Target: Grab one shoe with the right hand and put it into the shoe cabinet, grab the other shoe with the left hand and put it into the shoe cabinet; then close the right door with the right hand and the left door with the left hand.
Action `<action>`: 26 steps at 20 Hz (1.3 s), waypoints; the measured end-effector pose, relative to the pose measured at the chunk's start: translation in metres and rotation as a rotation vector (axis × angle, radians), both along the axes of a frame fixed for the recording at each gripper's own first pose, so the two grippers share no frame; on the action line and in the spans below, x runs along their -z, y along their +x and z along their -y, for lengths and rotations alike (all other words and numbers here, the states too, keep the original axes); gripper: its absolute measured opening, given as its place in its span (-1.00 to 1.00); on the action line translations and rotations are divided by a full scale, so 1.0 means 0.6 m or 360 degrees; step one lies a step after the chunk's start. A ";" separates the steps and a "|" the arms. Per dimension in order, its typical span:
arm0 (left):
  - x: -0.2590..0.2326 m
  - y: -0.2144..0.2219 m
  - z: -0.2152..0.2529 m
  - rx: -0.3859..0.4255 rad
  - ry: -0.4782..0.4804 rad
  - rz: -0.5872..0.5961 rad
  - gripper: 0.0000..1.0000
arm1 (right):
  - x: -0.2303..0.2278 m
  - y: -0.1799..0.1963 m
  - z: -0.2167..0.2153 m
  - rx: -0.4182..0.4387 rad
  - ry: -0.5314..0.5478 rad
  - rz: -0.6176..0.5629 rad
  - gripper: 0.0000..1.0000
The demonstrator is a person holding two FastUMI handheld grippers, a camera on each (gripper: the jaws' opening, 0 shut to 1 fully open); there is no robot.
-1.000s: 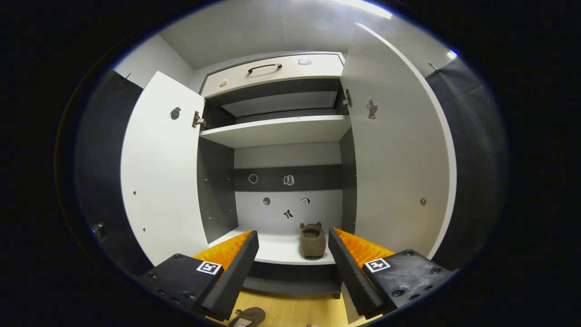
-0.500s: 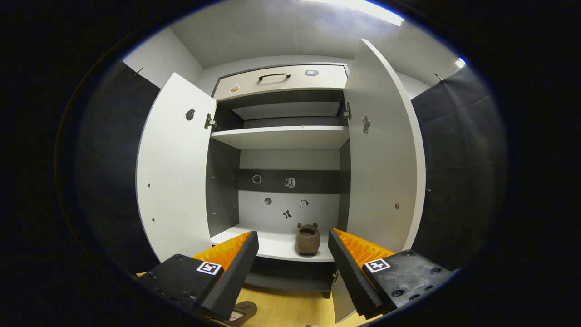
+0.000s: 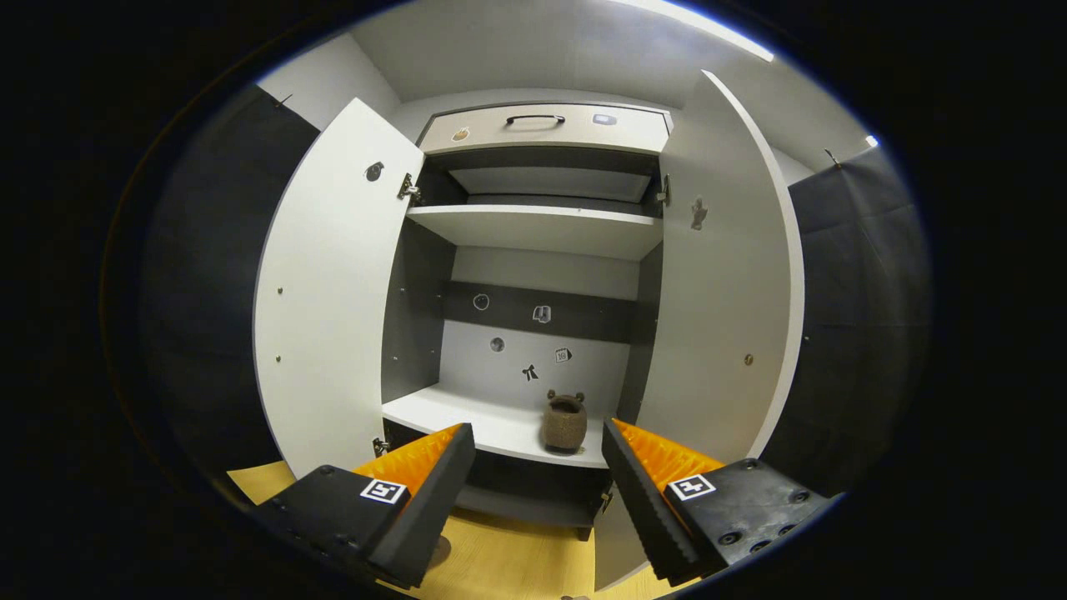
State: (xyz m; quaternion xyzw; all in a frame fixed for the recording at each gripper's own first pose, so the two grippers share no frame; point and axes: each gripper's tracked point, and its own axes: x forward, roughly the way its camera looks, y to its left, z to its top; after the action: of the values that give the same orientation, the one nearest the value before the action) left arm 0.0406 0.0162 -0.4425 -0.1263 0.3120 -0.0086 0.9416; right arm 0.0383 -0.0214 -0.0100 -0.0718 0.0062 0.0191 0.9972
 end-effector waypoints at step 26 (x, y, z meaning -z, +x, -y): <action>0.066 0.055 -0.015 -0.0078 0.0157 -0.0017 -0.86 | 0.089 0.000 0.036 -0.0031 0.0023 -0.0131 0.96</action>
State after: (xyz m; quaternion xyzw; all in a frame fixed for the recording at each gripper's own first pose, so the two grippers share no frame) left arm 0.0739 0.0250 -0.4823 -0.0873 0.3139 0.0306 0.9449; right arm 0.0385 -0.0430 -0.0631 -0.0637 0.0464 0.0317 0.9964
